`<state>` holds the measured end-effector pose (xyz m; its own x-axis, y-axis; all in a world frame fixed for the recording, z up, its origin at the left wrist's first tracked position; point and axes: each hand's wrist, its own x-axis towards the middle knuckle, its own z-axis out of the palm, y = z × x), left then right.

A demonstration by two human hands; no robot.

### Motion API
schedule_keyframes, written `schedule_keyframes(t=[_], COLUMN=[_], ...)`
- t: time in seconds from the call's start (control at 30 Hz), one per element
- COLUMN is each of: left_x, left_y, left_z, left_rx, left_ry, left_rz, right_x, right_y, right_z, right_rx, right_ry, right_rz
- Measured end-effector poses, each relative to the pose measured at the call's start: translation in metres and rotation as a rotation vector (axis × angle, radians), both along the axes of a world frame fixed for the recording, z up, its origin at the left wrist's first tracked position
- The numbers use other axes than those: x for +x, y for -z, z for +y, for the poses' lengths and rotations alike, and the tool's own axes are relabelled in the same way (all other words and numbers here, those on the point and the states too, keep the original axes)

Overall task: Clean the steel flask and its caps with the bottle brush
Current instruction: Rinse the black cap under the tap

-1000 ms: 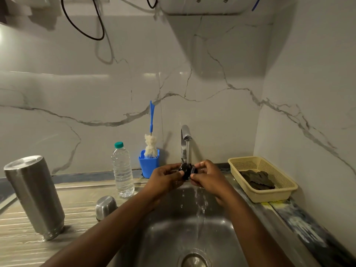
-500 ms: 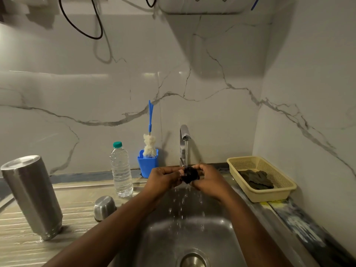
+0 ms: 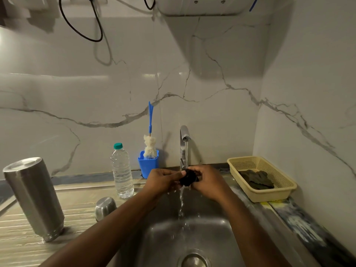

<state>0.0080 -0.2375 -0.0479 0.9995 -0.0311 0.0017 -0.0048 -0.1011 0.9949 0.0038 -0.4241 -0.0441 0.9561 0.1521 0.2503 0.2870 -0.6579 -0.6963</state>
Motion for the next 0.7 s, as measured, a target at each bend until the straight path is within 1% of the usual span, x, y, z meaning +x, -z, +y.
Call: schedule_keyframes(t=[0.1,0.2,0.27,0.37,0.47,0.53,0.6,0.7], left_x=[0.002,0.002,0.002,0.003,0.003,0.003,0.002,0.002], left_y=[0.000,0.002,0.003,0.003,0.004,0.004,0.004,0.004], left_z=[-0.002,-0.005,-0.006,-0.005,-0.007,-0.011,-0.015,-0.019], left_rx=[0.006,0.105,0.115,0.021,-0.110,-0.156,-0.173,-0.194], left_ry=[-0.013,-0.032,-0.042,-0.047,-0.003,0.032,0.061,0.062], left_rz=[0.016,0.001,0.016,0.052,0.109,0.162,0.196,0.235], right_x=[-0.001,-0.002,-0.001,-0.001,-0.003,-0.005,-0.006,-0.005], right_y=[0.000,-0.001,-0.002,-0.003,-0.005,-0.007,-0.008,-0.007], right_z=[0.000,-0.001,0.000,0.003,0.005,0.004,0.004,0.002], right_rx=[-0.018,-0.028,-0.029,0.001,0.003,0.003,-0.001,-0.023], right_ry=[-0.011,-0.018,0.001,0.040,0.067,0.064,0.035,-0.018], right_rz=[-0.015,-0.012,-0.032,-0.087,-0.158,-0.193,-0.197,-0.144])
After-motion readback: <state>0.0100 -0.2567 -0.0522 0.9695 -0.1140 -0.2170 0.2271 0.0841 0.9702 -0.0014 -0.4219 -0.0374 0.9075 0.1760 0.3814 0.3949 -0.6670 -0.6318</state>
